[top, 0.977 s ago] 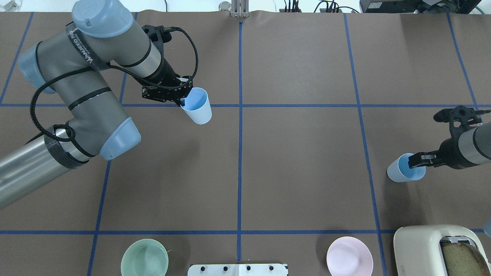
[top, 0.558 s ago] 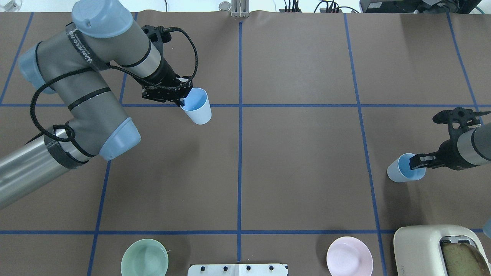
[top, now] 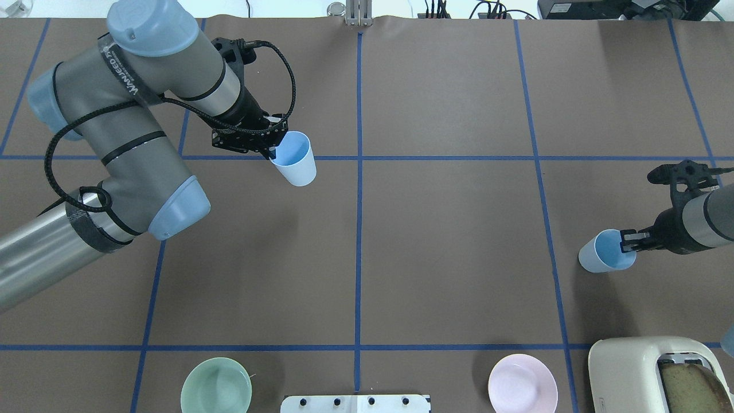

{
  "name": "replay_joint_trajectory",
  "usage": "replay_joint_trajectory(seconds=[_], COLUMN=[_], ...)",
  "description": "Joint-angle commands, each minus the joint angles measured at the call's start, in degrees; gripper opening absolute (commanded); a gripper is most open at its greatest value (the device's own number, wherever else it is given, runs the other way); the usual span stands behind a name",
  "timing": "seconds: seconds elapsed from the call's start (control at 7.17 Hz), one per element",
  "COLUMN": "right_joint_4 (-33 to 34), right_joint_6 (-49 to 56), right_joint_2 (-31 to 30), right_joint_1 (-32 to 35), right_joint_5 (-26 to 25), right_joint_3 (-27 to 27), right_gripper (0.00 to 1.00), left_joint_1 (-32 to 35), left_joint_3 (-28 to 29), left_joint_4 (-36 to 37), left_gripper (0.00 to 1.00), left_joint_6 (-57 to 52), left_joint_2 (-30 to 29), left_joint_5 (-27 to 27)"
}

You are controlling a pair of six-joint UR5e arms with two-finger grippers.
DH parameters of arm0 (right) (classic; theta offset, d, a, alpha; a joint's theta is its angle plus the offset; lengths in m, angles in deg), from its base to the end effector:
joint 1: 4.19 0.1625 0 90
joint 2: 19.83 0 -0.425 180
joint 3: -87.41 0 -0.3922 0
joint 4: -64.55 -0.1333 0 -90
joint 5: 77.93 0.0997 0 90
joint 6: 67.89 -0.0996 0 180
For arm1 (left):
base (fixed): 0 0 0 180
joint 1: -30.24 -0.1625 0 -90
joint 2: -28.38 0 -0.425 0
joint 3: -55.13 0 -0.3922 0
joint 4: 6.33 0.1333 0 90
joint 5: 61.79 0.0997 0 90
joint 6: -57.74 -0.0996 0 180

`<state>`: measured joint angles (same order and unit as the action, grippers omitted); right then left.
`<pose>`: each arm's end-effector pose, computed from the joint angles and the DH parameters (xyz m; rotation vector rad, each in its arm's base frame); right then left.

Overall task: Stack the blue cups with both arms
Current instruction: 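Carry the left cup toward the table center while the right gripper lifts its cup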

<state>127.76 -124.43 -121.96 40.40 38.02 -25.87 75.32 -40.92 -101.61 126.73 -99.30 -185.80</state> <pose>-0.2427 -0.3652 0.5115 0.0708 -0.7793 0.0343 0.4188 -0.5299 0.2066 -0.0141 0.9966 -0.1310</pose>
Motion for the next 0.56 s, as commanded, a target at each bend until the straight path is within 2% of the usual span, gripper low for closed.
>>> replay_joint_trajectory(seconds=[0.0, 0.28, 0.42], right_joint_4=[-1.8, -1.5, -1.1], right_joint_6=[-2.6, -2.5, -2.5], right_joint_2=[0.5, 2.6, 3.9], right_joint_1=[-0.3, 0.0, 2.5], right_joint_5=[-0.4, 1.6, 4.4], right_joint_3=[0.6, 0.0, 0.0], right_gripper=[0.00, 0.00, 0.00], left_joint_1=[-0.6, -4.5, -5.4], left_joint_3=[0.1, 0.8, 0.9], left_joint_4=[-0.1, -0.2, -0.3], left_gripper=[0.00, 0.00, 0.00], left_joint_6=[-0.1, 0.3, 3.5], left_joint_2=[0.1, -0.3, -1.2], left_joint_5=[0.2, 4.7, 5.0])
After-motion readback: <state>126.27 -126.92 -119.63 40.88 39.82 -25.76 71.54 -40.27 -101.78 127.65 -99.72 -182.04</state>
